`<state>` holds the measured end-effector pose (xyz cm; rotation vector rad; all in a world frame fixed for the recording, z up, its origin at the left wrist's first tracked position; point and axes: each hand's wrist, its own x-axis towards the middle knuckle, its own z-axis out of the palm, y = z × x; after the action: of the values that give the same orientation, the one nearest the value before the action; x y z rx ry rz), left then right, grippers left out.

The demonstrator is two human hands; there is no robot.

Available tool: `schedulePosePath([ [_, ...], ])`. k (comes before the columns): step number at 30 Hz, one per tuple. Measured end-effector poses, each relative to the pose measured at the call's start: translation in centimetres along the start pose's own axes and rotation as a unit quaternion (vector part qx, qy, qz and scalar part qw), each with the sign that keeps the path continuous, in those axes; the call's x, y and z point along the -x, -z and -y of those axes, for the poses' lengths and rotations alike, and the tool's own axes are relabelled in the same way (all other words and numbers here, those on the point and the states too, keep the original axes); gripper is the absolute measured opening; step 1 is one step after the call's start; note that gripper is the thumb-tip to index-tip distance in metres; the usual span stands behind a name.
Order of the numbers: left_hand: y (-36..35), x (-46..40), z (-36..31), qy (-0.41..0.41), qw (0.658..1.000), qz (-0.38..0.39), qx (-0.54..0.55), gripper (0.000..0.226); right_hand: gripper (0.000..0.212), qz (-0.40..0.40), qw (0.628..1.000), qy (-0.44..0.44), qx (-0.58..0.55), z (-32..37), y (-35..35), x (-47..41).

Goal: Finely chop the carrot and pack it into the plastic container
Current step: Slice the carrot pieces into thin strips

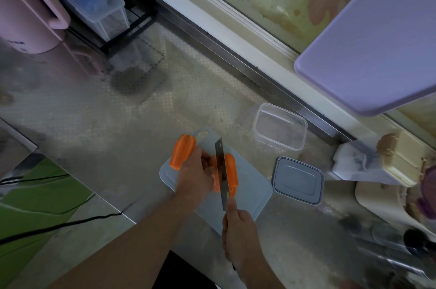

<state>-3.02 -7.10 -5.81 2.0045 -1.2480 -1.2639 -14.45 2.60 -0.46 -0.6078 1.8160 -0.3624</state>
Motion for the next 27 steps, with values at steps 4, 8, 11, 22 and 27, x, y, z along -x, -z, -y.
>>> schedulePosePath([
  [4, 0.0, 0.0, 0.1, -0.006, 1.0, 0.009, -0.008, 0.024, 0.058, -0.002, 1.0, -0.002, -0.008, -0.1, 0.1, 0.0],
  [8, 0.0, 0.0, 0.1, -0.008, 1.0, 0.009, -0.009, 0.022, 0.061, 0.001, 1.0, -0.007, -0.015, -0.2, 0.1, -0.1],
  [11, 0.0, 0.0, 0.1, -0.012, 1.0, 0.004, -0.01, 0.02, 0.058, 0.0, 1.0, -0.01, -0.01, -0.2, 0.1, -0.1],
  [22, 0.1, 0.0, 0.2, 0.005, 1.0, -0.005, 0.019, 0.015, 0.057, -0.029, 0.999, -0.021, 0.002, -0.8, -0.3, 0.1],
  [27, 0.1, 0.0, 0.1, -0.001, 1.0, 0.008, 0.002, 0.024, 0.055, -0.042, 0.999, -0.027, 0.015, -0.5, -0.3, 0.4],
])
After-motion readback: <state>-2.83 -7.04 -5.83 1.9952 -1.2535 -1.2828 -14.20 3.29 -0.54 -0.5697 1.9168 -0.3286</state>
